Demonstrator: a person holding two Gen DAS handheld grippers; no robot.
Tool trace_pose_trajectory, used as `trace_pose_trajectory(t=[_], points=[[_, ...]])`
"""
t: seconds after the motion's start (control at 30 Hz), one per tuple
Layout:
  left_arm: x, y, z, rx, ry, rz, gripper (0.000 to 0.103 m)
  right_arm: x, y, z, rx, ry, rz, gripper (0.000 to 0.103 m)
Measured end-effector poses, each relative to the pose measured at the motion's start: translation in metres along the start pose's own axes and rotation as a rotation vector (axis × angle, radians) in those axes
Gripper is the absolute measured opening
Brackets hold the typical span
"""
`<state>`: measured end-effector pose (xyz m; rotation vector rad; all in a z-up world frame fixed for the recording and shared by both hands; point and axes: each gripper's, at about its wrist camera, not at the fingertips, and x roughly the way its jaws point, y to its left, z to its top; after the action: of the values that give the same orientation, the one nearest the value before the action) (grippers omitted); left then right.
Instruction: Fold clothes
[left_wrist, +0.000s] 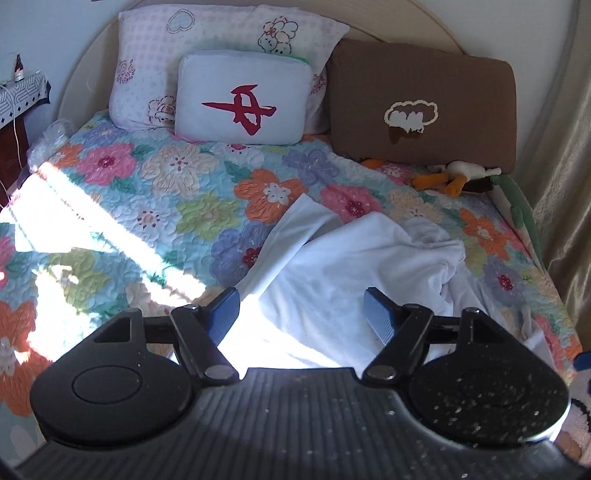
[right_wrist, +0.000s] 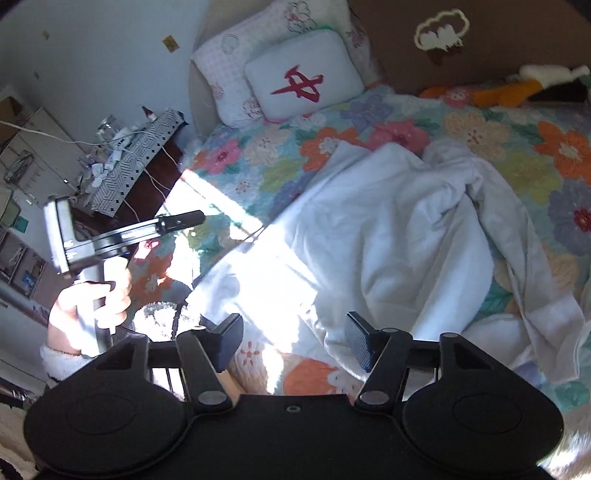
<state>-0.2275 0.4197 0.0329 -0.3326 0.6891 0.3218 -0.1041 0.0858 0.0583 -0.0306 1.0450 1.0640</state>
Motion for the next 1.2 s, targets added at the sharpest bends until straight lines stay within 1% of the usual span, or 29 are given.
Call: trace_pose_trajectory(t=[0.03, 0.1, 0.17, 0.2, 0.27, 0.33, 0.4, 0.5, 0.57, 0.6, 0.63, 0.67, 0.7, 0.73, 0.8, 0.87, 0.97, 1.0, 1.1, 1.13, 1.17, 1.2], points=[[0.015, -0.001, 0.003, 0.015, 0.017, 0.019, 0.074, 0.006, 0.0, 0.006, -0.037, -0.019, -0.04, 0.078], [0.052, -0.003, 0.008, 0.051, 0.051, 0.047, 0.074, 0.028, -0.005, 0.019, -0.115, -0.055, -0.15, 0.079], [0.093, -0.003, 0.01, 0.092, 0.066, 0.063, 0.074, 0.057, -0.015, 0.035, -0.201, -0.092, -0.257, 0.079], [0.113, -0.004, 0.01, 0.113, 0.068, 0.07, 0.074, 0.074, -0.022, 0.043, -0.234, -0.103, -0.29, 0.079], [0.153, -0.005, 0.01, 0.152, 0.084, 0.095, 0.074, 0.104, -0.035, 0.061, -0.275, -0.12, -0.324, 0.078], [0.182, -0.009, 0.011, 0.211, 0.1, 0.122, 0.074, 0.135, -0.047, 0.08, -0.323, -0.126, -0.338, 0.078], [0.201, -0.013, 0.017, 0.265, 0.076, 0.09, 0.074, 0.161, -0.058, 0.1, -0.353, -0.098, -0.36, 0.078], [0.225, -0.018, 0.03, 0.298, 0.045, 0.074, 0.074, 0.189, -0.07, 0.124, -0.396, -0.11, -0.381, 0.078], [0.24, -0.021, 0.036, 0.316, 0.021, 0.067, 0.074, 0.208, -0.084, 0.142, -0.364, -0.108, -0.369, 0.078], [0.249, -0.022, 0.038, 0.314, 0.024, 0.07, 0.074, 0.217, -0.09, 0.148, -0.339, -0.106, -0.358, 0.078], [0.26, -0.021, 0.04, 0.293, 0.053, 0.088, 0.074, 0.227, -0.098, 0.155, -0.309, -0.103, -0.354, 0.078], [0.27, -0.018, 0.041, 0.263, 0.085, 0.108, 0.074, 0.237, -0.105, 0.159, -0.278, -0.101, -0.354, 0.078], [0.277, -0.013, 0.04, 0.228, 0.099, 0.11, 0.072, 0.245, -0.11, 0.161, -0.252, -0.103, -0.363, 0.078], [0.28, -0.007, 0.039, 0.195, 0.099, 0.095, 0.07, 0.252, -0.115, 0.162, -0.226, -0.1, -0.365, 0.078], [0.283, 0.004, 0.039, 0.138, 0.108, 0.055, 0.066, 0.262, -0.125, 0.164, -0.183, -0.096, -0.34, 0.078], [0.284, 0.013, 0.04, 0.104, 0.11, 0.02, 0.065, 0.268, -0.132, 0.163, -0.172, -0.093, -0.335, 0.078], [0.288, 0.013, 0.041, 0.11, 0.089, 0.009, 0.066, 0.282, -0.14, 0.159, -0.212, -0.043, -0.345, 0.078], [0.291, 0.012, 0.042, 0.119, 0.09, 0.003, 0.068, 0.286, -0.142, 0.156, -0.225, -0.028, -0.35, 0.078], [0.304, 0.006, 0.038, 0.16, 0.098, 0.011, 0.068, 0.297, -0.152, 0.152, -0.226, -0.006, -0.344, 0.078], [0.306, 0.003, 0.035, 0.174, 0.088, 0.018, 0.063, 0.299, -0.154, 0.15, -0.236, -0.009, -0.341, 0.074], [0.306, 0.002, 0.034, 0.183, 0.071, 0.021, 0.056, 0.3, -0.153, 0.148, -0.255, -0.01, -0.352, 0.056], [0.305, 0.0, 0.035, 0.189, 0.061, 0.021, 0.024, 0.302, -0.152, 0.146, -0.274, -0.012, -0.363, 0.044]])
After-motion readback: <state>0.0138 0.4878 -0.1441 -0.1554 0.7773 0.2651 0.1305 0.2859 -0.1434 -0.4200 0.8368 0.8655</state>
